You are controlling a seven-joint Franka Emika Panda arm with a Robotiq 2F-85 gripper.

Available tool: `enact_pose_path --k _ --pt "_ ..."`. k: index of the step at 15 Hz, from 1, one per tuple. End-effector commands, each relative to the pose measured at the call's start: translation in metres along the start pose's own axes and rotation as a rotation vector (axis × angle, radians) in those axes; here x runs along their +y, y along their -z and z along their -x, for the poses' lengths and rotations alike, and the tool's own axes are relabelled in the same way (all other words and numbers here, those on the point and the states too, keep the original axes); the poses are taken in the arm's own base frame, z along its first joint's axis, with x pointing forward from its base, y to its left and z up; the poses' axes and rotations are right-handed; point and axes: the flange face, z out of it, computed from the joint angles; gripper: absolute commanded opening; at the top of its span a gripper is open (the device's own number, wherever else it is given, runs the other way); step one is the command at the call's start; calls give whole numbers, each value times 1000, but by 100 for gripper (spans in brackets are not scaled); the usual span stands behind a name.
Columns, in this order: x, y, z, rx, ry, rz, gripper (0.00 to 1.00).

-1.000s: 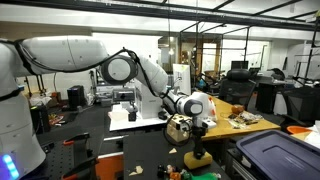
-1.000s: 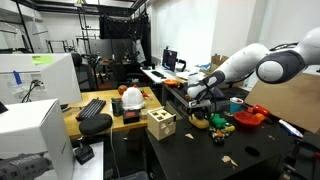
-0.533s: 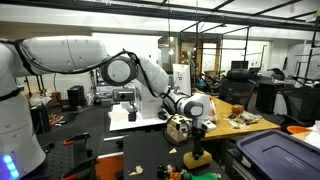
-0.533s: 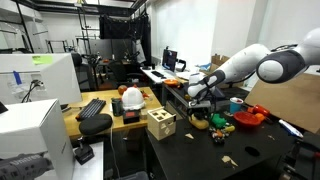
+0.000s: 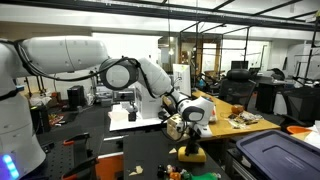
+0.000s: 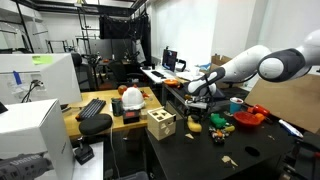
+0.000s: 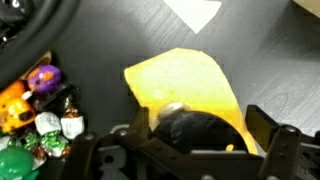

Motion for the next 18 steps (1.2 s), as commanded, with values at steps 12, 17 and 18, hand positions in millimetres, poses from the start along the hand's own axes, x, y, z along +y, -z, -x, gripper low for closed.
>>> enact_pose_path --k 12,17,18 --pt "-19 14 19 79 111 2 100" --pt "-22 34 19 147 212 34 100" --pt "-23 36 18 158 230 43 100"
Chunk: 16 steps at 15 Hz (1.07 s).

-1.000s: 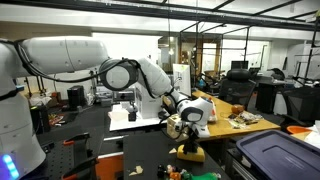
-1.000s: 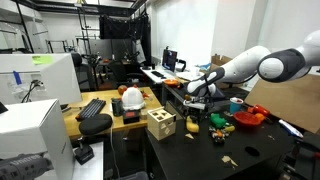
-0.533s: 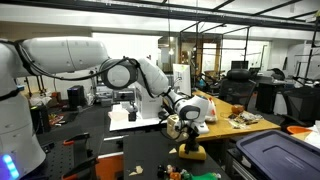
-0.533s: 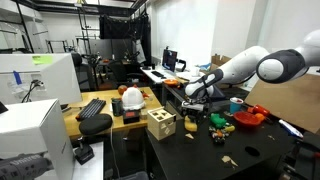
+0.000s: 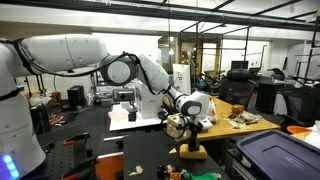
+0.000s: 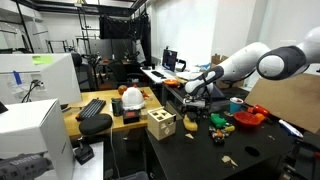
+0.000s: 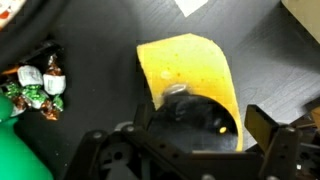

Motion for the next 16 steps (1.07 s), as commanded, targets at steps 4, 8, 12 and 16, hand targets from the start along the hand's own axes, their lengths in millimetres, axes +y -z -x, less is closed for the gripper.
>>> enact_pose_path --k 4,8,12,16 --pt "3 18 2 70 105 78 100" --pt "1 8 4 117 141 99 100" --pt "-1 4 6 164 162 80 100" --pt "-1 6 5 207 164 57 100"
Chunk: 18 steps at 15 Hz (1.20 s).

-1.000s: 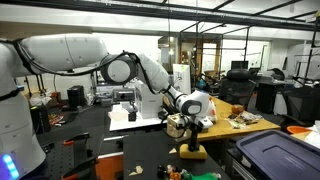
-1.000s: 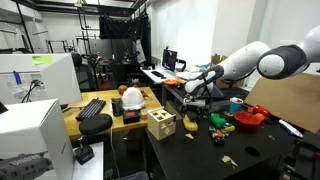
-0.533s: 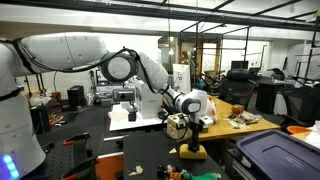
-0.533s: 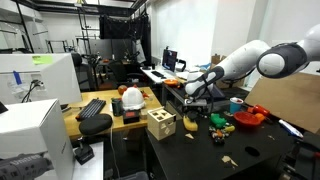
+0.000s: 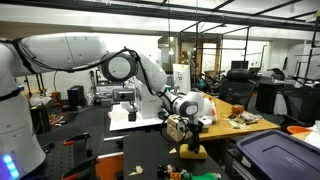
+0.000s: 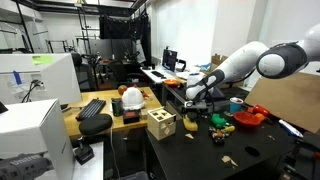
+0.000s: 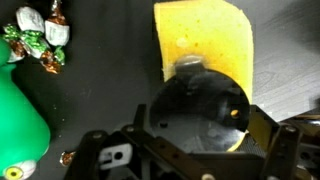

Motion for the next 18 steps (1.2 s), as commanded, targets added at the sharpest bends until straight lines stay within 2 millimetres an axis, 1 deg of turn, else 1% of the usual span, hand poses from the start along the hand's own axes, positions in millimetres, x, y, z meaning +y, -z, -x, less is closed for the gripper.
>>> enact_pose_path --k 1,7,8,9,12,18 --pt "3 9 0 43 14 2 100" --pt "6 12 -4 64 11 4 100" --pt "7 13 -4 53 8 3 75" --pt "8 13 -5 51 3 3 74" --pt "9 14 -6 36 -21 9 49" --pt "14 18 -10 18 -64 21 7"
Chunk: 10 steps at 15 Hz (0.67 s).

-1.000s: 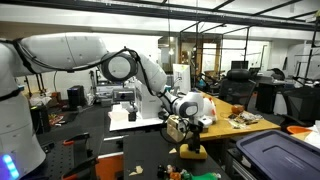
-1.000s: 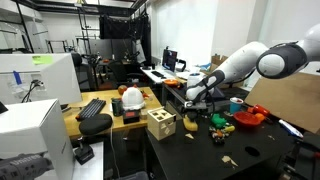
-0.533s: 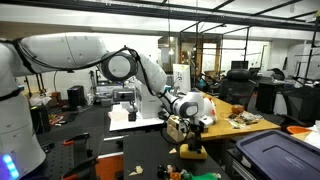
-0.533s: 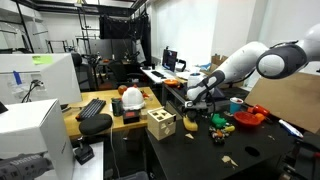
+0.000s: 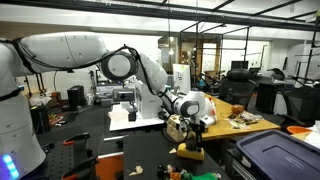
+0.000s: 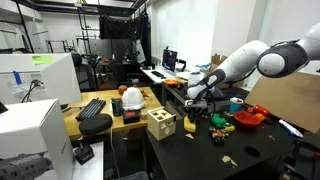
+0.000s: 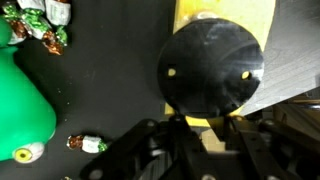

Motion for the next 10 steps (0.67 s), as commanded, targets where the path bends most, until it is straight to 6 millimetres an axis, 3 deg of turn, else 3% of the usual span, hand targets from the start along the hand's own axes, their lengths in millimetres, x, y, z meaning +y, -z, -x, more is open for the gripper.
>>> enact_pose_path --k 1,3,4,6,10 --pt "6 12 0 -33 -44 31 1" --pt "8 11 0 -35 -53 40 0" --pt "8 10 0 -37 -57 49 26" --pt "9 10 0 -34 -64 59 30" --pt "11 11 0 -17 -102 80 60"
